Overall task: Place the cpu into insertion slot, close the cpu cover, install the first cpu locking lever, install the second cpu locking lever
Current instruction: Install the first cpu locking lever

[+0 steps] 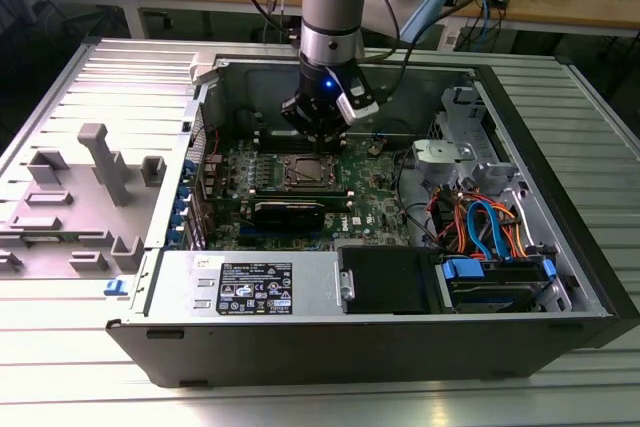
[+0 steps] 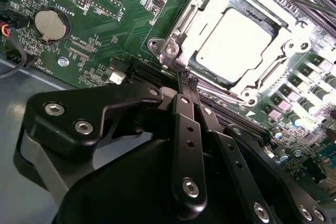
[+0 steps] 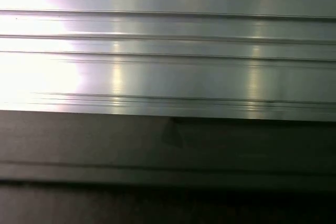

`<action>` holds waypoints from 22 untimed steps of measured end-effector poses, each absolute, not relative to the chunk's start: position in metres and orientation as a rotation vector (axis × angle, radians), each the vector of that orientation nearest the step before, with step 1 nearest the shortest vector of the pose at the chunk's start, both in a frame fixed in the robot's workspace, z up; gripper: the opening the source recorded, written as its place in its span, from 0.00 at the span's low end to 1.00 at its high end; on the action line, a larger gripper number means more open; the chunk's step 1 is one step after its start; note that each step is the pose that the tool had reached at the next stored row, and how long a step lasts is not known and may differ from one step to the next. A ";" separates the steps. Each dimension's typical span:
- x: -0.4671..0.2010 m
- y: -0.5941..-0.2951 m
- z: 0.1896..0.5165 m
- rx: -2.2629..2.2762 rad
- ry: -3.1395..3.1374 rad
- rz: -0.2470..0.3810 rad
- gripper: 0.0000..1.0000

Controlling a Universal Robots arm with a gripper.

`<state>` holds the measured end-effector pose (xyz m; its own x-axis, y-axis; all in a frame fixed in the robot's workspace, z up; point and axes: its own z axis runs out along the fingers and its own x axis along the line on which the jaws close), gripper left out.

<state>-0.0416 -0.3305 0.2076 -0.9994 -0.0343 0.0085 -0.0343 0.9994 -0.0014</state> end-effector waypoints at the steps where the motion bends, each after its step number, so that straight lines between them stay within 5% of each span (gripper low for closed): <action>1: -0.042 -0.331 0.208 0.054 -3.133 0.003 0.11; 22: -0.041 -0.330 0.206 0.054 -3.133 0.002 0.11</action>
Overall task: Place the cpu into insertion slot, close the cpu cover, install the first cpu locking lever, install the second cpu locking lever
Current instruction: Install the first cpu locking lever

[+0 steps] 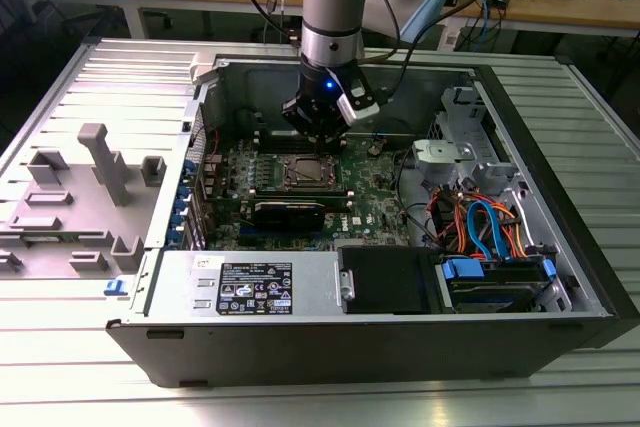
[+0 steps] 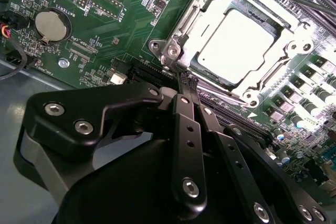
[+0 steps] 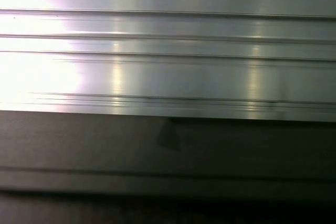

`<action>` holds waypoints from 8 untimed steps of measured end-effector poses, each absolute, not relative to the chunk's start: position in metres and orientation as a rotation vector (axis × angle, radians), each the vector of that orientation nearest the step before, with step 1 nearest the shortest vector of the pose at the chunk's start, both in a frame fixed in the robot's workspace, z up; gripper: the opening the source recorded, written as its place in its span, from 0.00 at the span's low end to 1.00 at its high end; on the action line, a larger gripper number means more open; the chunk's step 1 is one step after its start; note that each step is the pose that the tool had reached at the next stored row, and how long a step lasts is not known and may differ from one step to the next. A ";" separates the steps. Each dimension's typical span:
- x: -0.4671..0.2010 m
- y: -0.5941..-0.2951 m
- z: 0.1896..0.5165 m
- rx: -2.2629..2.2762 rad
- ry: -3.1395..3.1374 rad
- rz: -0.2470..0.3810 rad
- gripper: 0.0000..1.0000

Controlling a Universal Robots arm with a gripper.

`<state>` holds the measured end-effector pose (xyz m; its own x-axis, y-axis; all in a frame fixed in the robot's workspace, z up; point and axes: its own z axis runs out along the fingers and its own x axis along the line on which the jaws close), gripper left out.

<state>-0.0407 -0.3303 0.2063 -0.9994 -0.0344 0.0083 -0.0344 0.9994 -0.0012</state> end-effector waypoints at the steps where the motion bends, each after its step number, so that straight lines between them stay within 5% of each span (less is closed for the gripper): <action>1: -0.041 -0.330 0.207 0.054 -3.133 0.002 0.11; 8: -0.041 -0.330 0.207 0.054 -3.133 0.002 0.11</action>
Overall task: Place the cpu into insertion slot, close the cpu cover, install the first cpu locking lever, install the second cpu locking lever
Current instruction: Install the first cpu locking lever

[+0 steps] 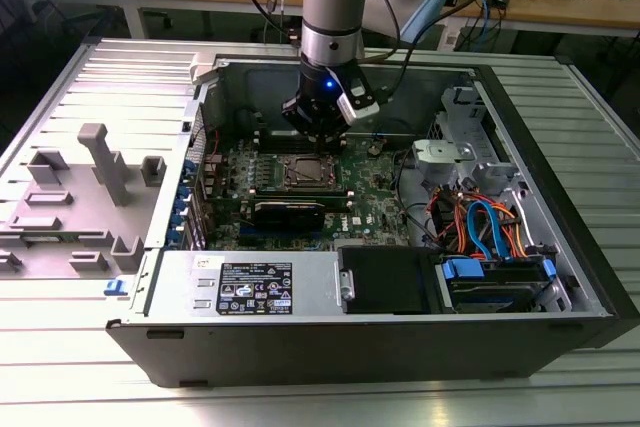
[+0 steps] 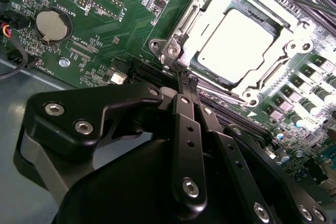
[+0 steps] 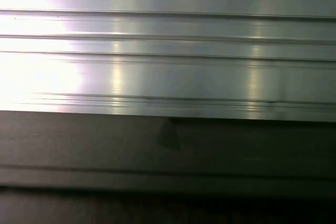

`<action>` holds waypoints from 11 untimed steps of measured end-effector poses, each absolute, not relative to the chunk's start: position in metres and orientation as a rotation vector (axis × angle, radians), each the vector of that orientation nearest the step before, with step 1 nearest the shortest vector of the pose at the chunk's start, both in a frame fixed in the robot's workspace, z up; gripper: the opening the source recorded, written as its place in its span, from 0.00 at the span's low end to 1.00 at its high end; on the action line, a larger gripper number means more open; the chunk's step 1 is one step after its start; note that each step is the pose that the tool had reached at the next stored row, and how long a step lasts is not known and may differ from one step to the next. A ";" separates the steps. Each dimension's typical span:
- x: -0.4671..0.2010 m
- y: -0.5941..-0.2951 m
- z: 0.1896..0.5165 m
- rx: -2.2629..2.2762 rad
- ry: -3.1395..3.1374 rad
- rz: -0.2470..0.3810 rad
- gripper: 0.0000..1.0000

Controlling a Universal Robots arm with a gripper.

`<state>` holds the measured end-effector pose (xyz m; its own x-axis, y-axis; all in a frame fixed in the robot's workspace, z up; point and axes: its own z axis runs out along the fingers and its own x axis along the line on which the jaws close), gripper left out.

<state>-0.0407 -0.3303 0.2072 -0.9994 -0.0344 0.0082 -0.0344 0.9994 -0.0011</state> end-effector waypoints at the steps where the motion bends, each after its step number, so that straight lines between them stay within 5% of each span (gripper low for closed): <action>1: -0.041 -0.330 0.207 0.054 -3.133 0.002 0.11; 11: -0.041 -0.330 0.207 0.054 -3.133 0.002 0.11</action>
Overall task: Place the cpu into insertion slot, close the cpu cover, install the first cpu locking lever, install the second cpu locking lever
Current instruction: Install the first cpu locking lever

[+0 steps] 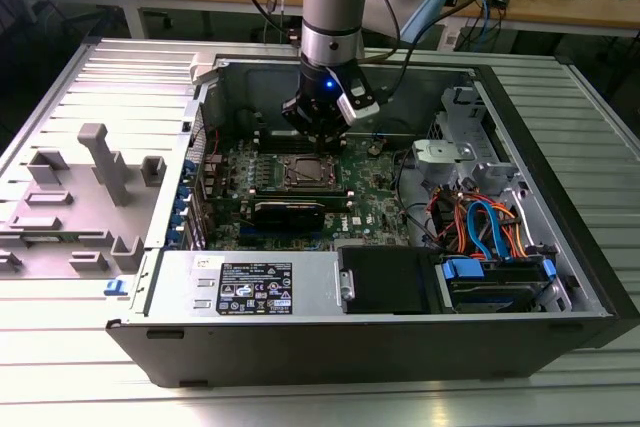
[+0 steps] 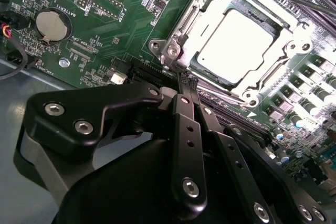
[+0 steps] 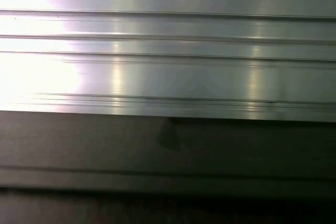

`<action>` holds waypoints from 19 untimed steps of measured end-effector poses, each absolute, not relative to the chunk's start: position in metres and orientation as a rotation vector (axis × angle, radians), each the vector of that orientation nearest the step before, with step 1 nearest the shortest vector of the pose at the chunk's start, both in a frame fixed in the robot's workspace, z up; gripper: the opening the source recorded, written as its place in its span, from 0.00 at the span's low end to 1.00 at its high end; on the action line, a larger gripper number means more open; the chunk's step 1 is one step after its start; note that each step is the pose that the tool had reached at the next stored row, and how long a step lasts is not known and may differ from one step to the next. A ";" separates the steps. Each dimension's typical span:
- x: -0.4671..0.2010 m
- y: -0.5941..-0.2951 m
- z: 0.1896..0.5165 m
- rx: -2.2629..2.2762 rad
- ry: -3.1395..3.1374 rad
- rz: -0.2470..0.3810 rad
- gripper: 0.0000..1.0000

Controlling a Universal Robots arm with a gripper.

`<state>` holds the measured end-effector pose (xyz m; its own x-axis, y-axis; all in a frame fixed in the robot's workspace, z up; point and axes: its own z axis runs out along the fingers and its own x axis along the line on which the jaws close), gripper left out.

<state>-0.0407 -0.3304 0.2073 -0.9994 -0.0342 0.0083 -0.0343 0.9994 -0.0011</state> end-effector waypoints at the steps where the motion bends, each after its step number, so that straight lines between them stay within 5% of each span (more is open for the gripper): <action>1: -0.041 -0.332 0.207 0.054 -3.133 0.002 0.11; 19: -0.041 -0.333 0.205 0.054 -3.133 0.005 0.11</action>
<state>-0.0407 -0.3326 0.2047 -0.9994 -0.0344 0.0086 -0.0344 0.9994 -0.0032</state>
